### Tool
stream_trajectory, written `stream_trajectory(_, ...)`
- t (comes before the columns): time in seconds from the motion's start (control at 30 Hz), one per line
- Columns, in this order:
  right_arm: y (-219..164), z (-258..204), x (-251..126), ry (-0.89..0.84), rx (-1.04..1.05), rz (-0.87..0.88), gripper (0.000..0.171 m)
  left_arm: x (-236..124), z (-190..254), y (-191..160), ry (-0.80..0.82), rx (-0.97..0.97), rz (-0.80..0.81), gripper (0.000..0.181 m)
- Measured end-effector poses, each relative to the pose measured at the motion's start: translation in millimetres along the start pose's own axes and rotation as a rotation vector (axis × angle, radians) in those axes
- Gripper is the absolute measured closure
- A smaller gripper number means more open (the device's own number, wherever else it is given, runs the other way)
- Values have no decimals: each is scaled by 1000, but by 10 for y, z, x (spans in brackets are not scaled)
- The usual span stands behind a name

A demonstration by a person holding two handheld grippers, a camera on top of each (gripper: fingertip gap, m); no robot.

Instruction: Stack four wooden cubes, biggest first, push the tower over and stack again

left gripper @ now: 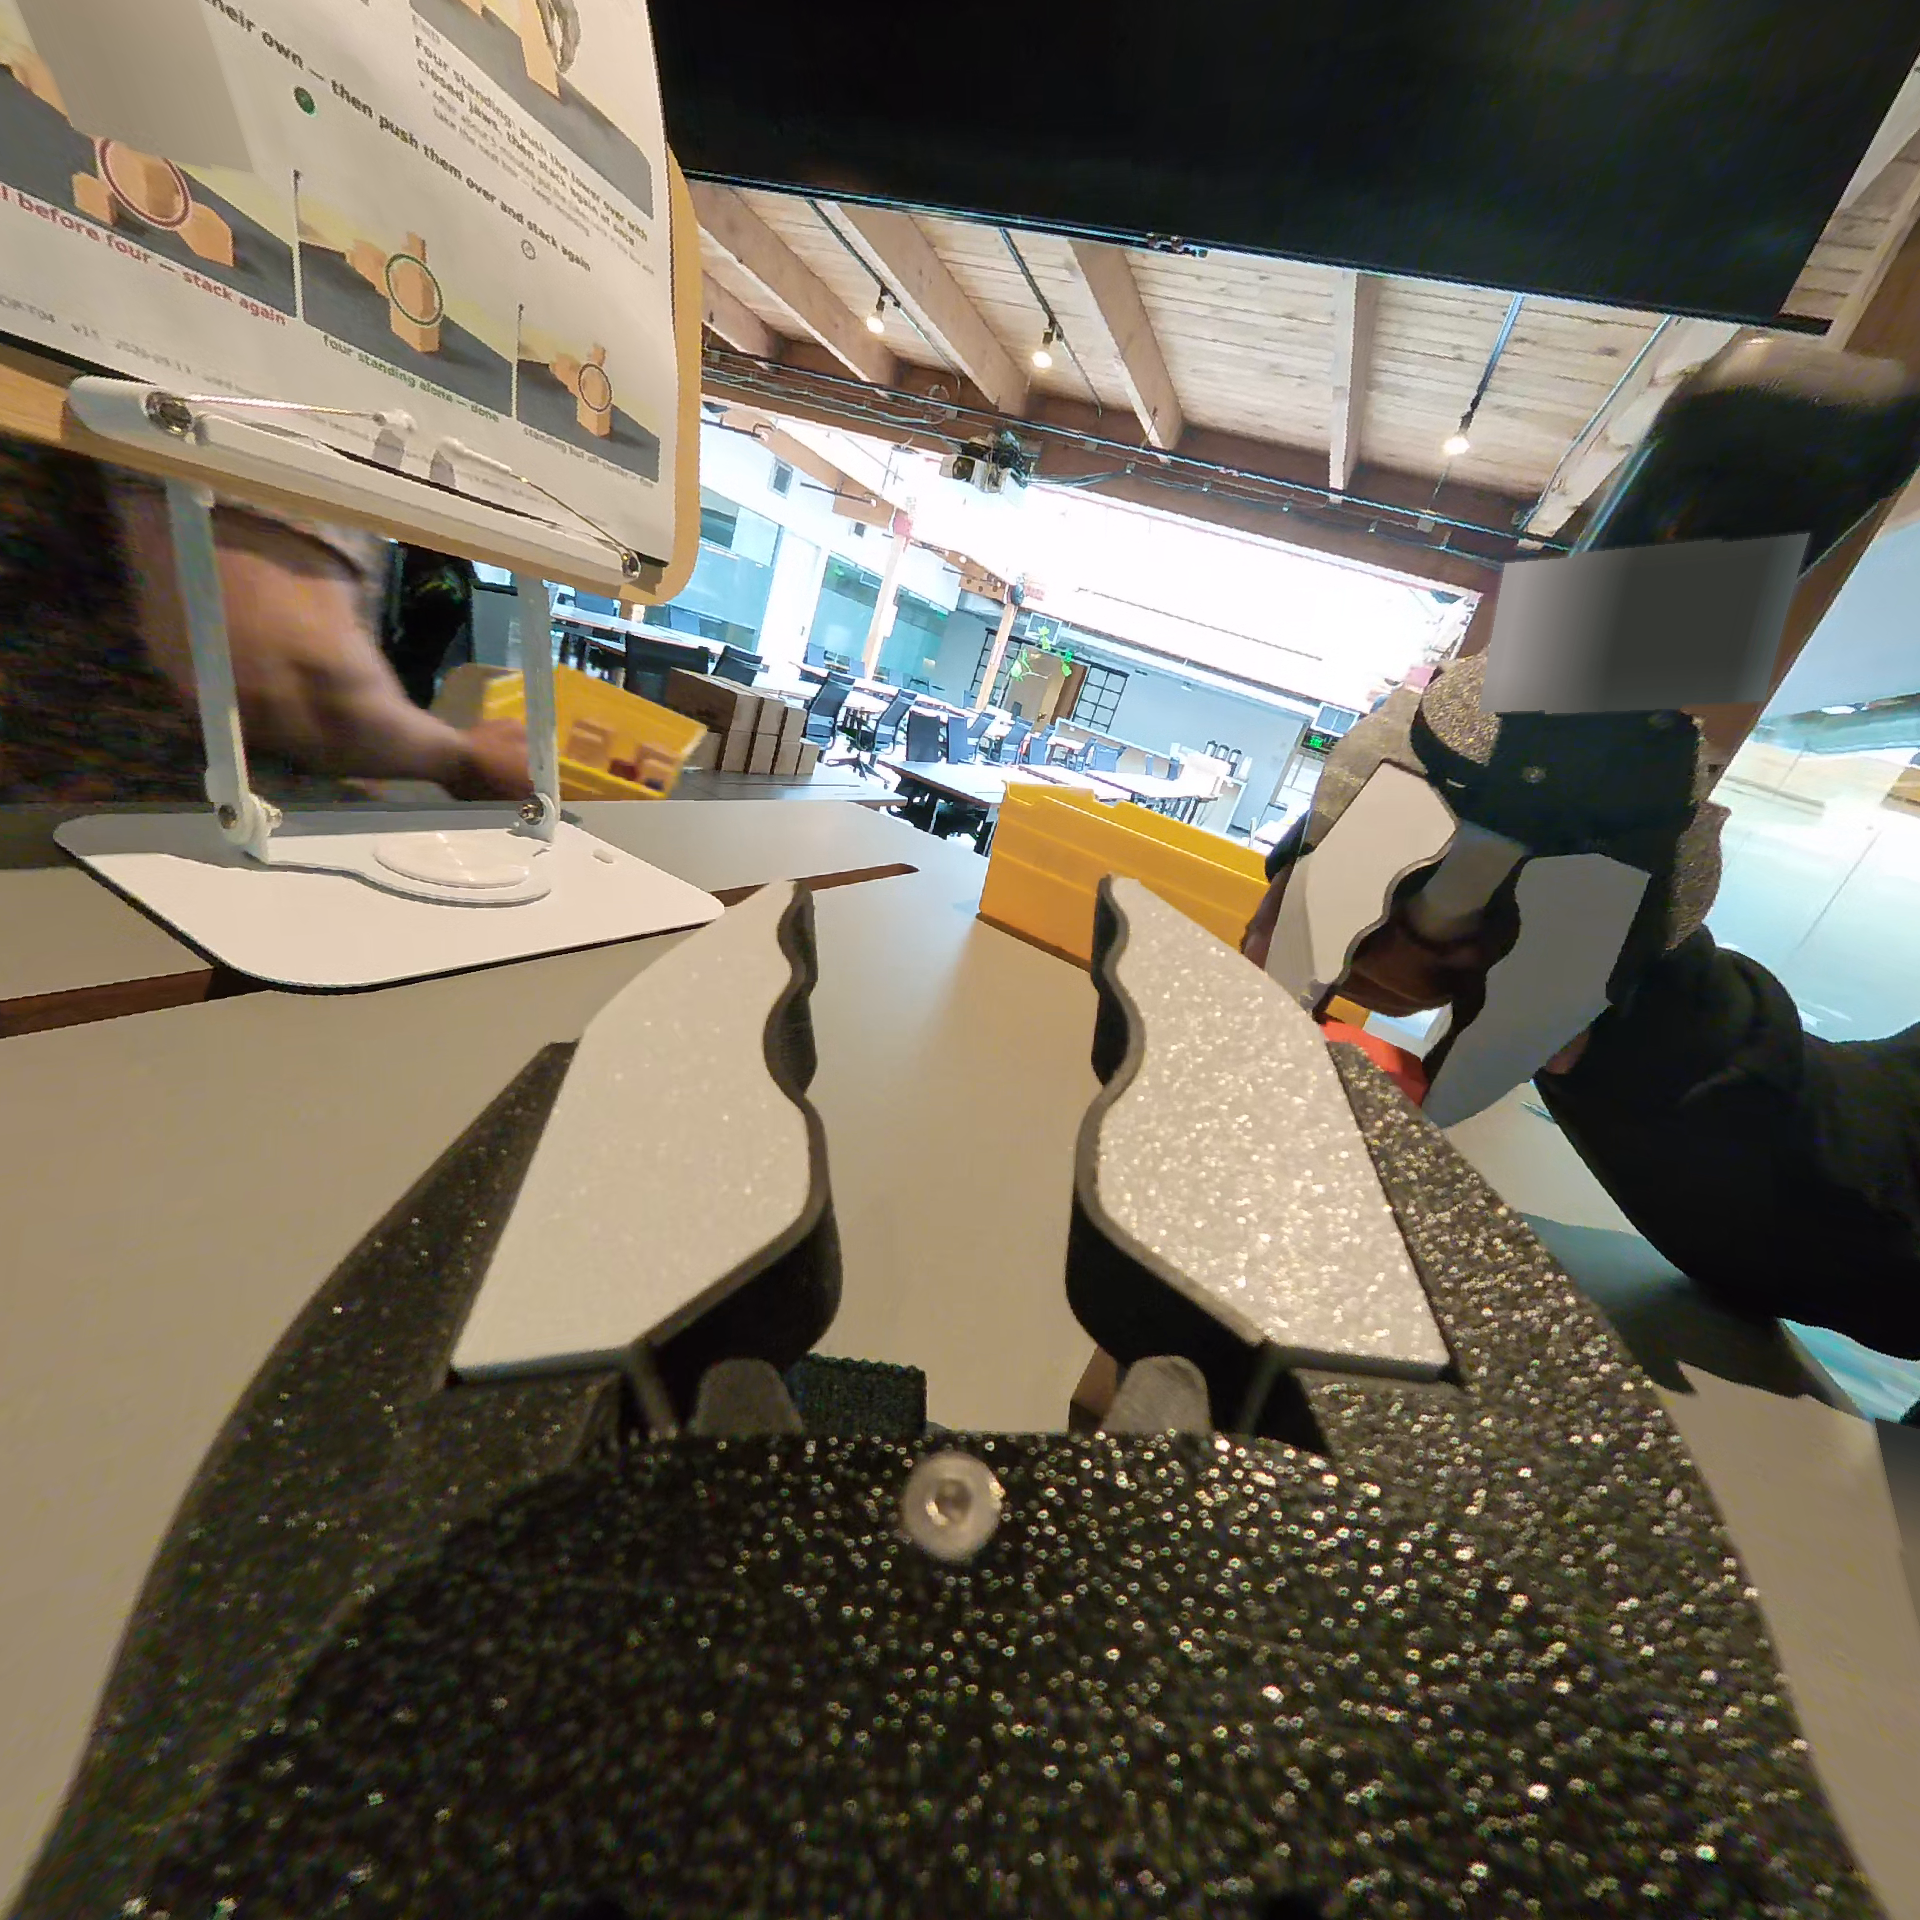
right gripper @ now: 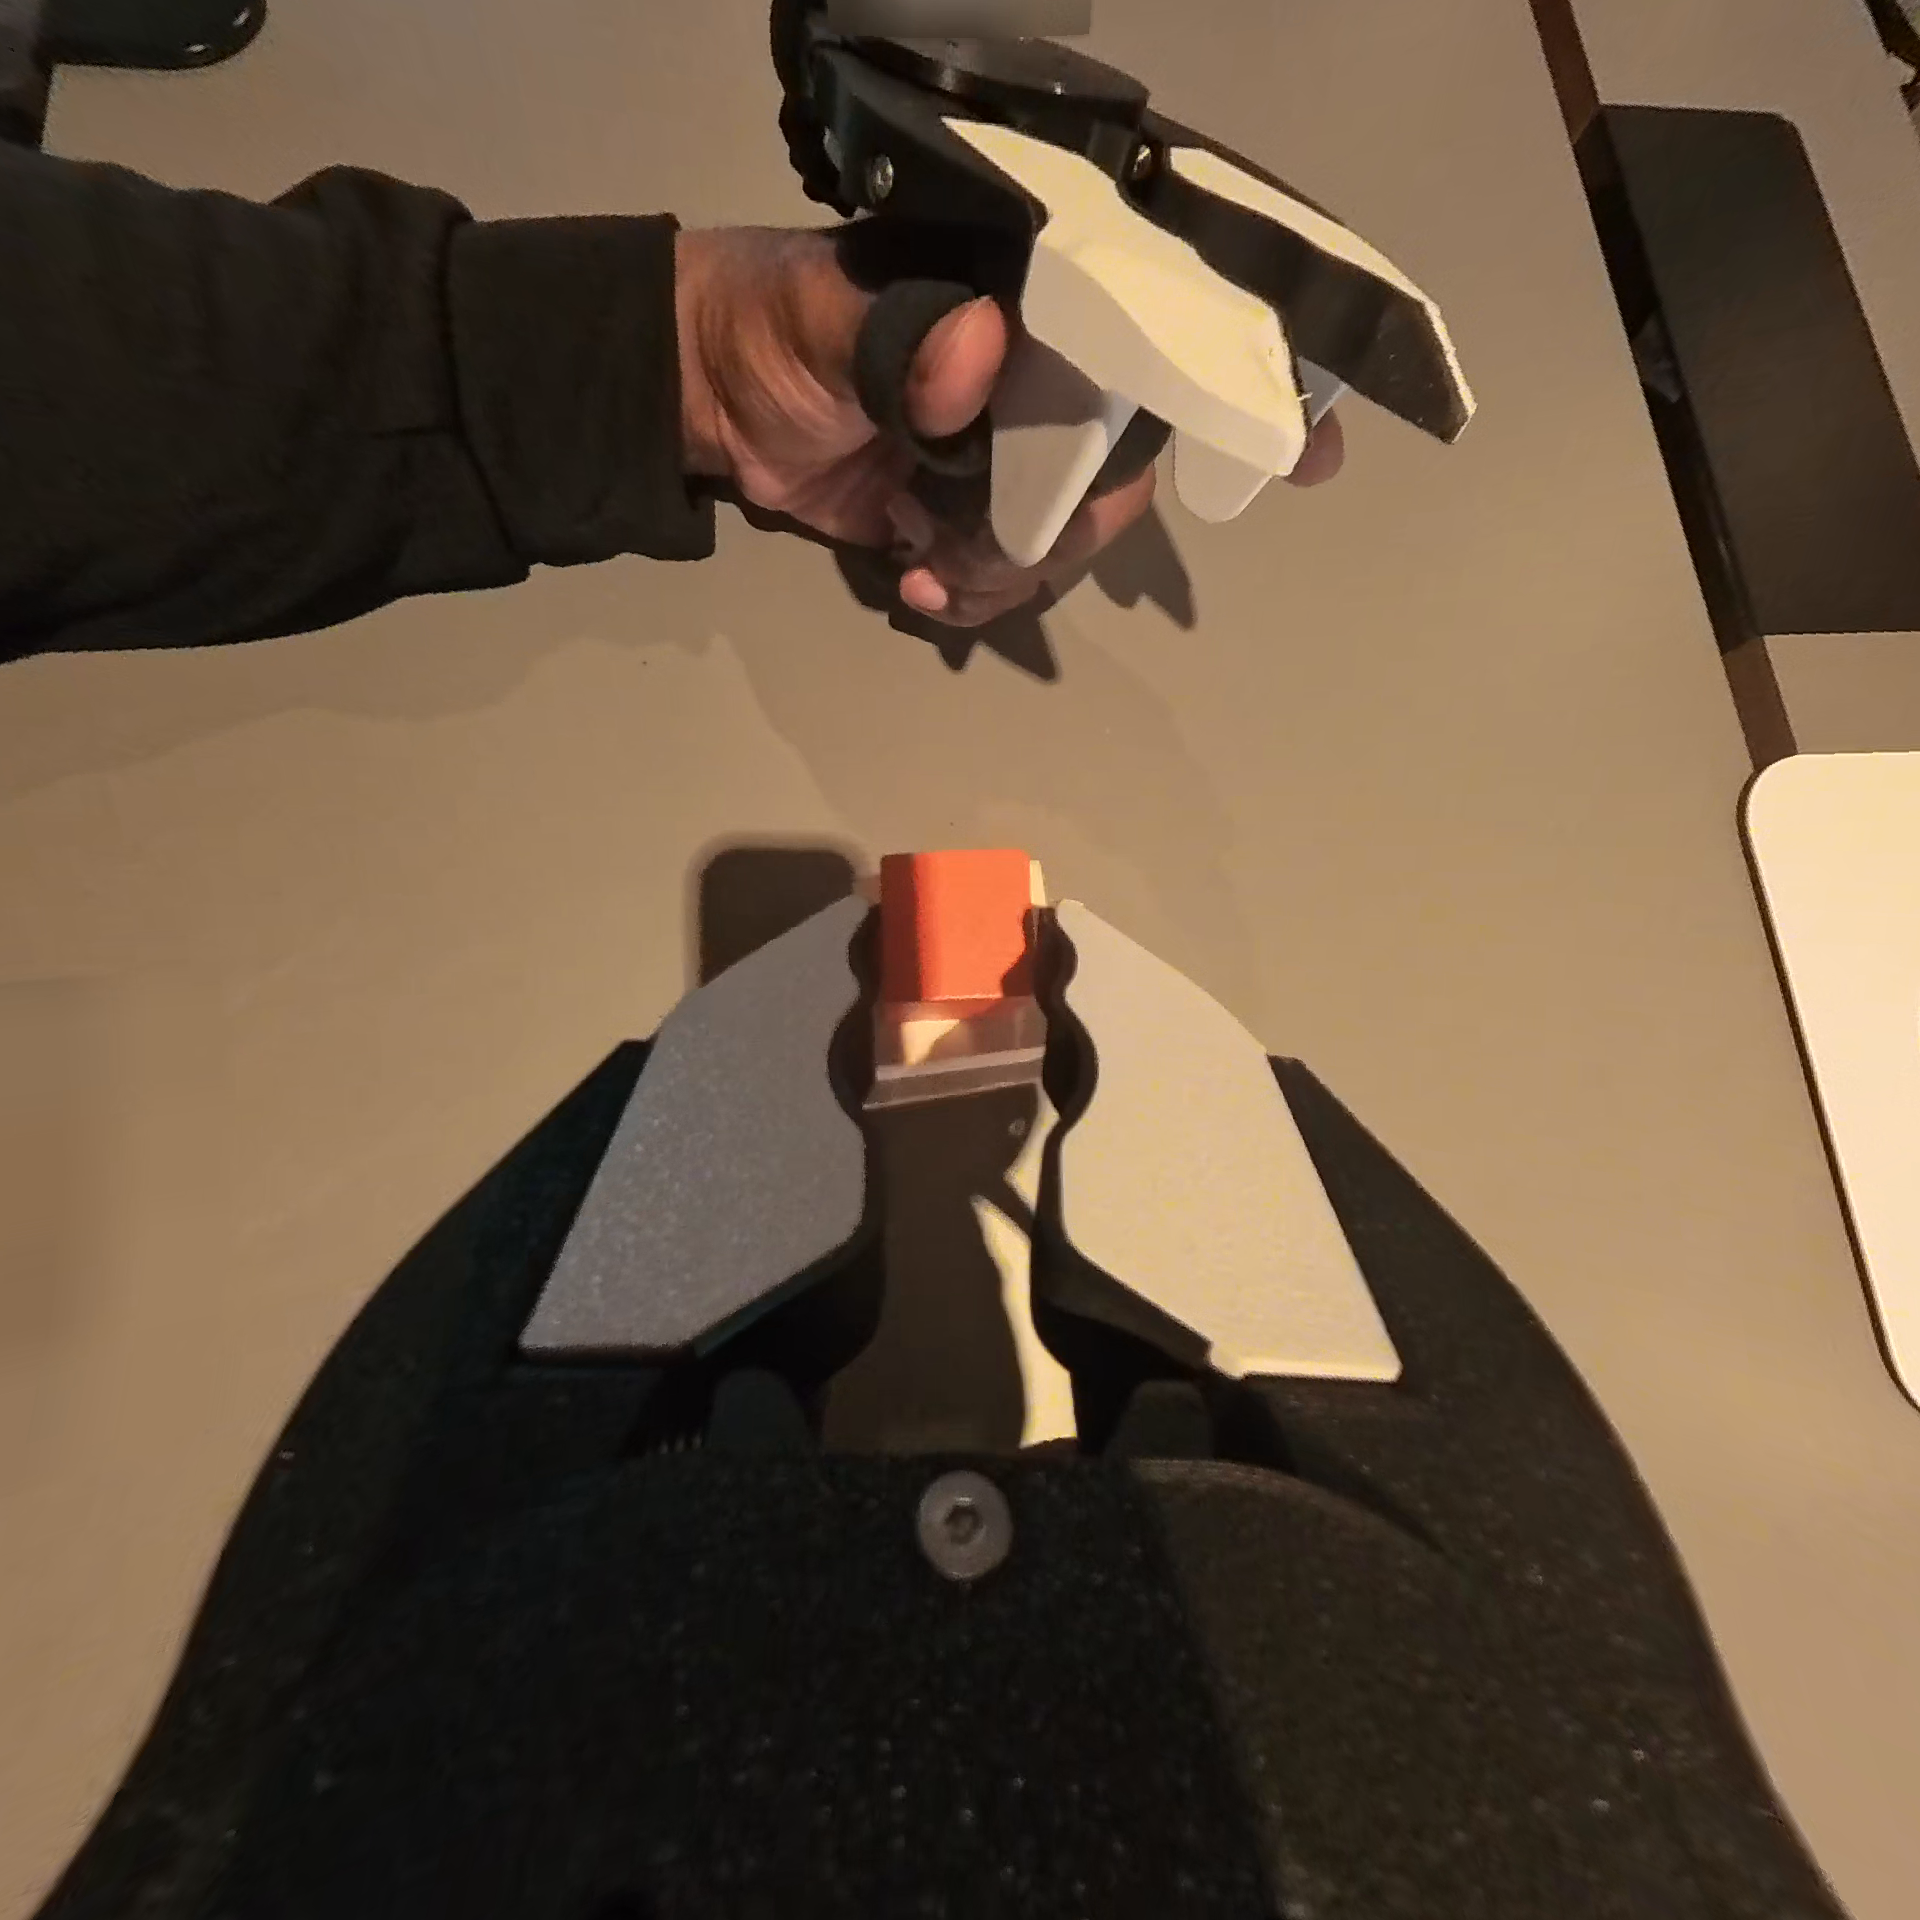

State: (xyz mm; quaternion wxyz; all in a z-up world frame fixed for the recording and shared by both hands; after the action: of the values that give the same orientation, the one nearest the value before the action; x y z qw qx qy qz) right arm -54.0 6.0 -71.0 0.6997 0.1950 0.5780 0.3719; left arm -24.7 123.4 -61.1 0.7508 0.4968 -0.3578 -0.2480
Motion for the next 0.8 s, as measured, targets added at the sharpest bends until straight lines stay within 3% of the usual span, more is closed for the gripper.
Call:
stream_trajectory(0.37,-19,22,-3,4,-13,15,143,4,-2,-3,-1,-1,-3,131)
stream_trajectory(0.47,-58,104,-29,-50,-19,-3,118,1,2,-1,-2,1,0,131)
stream_trajectory(0.6,-137,249,-362,-82,62,53,103,-6,7,7,-2,4,7,131)
stream_trajectory(0.67,-308,400,-652,-157,161,82,102,-6,8,11,-1,10,8,131)
stream_trajectory(0.8,-1137,679,-1158,-423,557,32,125,-8,2,13,1,4,11,131)
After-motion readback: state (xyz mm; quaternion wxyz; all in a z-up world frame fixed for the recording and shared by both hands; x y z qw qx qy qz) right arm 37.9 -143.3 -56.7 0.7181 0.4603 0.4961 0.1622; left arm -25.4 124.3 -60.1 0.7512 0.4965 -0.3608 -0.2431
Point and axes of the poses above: each gripper's, where its closed fingertips meet, x out along the fingers, y out of its top, z = x × y across the jaws, the point moved 2 cm from there along -x, back along the fingers, and after that the axes turned 13 degrees about -y, right-handed, at the moved point
